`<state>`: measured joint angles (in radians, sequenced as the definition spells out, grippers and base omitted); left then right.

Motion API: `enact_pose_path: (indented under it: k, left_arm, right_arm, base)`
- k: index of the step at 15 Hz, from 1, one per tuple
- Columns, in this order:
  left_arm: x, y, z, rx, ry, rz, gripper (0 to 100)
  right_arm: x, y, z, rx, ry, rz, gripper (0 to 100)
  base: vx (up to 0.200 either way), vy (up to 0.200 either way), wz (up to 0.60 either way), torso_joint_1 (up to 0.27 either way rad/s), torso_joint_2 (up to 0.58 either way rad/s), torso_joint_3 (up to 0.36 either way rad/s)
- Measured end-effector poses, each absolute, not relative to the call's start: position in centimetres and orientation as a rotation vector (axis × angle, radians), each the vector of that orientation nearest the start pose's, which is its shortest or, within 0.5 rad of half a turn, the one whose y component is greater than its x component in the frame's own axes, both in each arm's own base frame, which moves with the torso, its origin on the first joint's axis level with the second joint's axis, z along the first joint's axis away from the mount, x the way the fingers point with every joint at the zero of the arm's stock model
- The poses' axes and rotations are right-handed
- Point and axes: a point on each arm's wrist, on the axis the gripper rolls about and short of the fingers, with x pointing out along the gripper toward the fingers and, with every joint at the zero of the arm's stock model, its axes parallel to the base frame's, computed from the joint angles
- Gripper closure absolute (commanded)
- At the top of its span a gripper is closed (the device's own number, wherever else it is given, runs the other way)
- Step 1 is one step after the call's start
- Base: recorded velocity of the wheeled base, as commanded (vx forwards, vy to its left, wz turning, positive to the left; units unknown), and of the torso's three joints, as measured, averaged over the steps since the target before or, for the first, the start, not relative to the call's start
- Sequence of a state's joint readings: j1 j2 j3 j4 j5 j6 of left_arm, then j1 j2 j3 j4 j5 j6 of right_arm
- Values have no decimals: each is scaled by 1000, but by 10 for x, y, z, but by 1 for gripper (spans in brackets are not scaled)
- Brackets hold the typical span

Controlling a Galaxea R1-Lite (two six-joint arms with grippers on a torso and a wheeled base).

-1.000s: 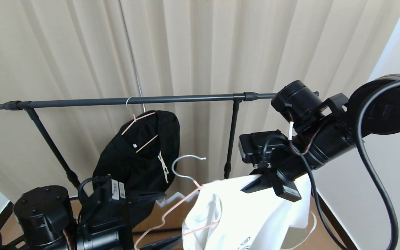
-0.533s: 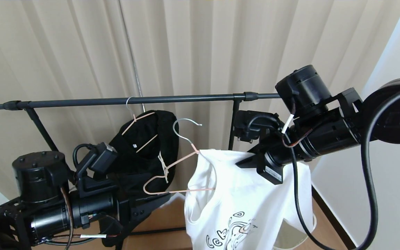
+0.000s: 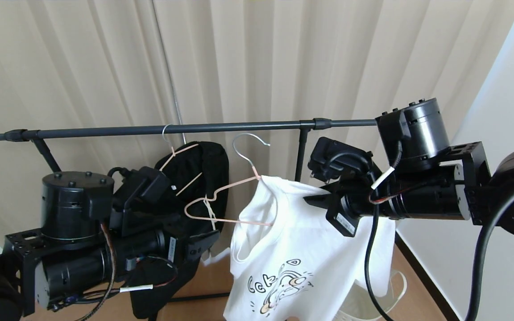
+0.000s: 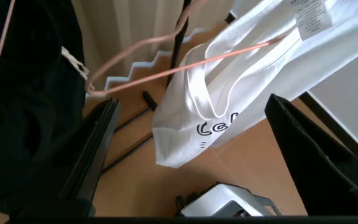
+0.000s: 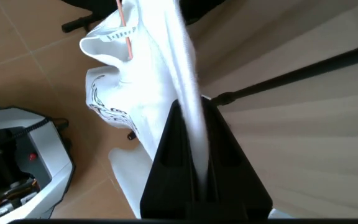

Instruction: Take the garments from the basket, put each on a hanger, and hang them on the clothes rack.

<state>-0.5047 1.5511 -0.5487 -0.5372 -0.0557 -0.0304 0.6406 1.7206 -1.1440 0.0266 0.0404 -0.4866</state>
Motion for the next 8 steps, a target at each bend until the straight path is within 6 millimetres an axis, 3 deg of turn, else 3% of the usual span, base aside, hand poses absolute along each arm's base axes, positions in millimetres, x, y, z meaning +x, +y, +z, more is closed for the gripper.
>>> enact_pose_path:
  k: [8]
  left_arm:
    - [208,-166,108,155,583,-411,0]
  right_arm:
    - [255,196,194,-541,401,734,100]
  base:
    - [0,0,0,0,0,0]
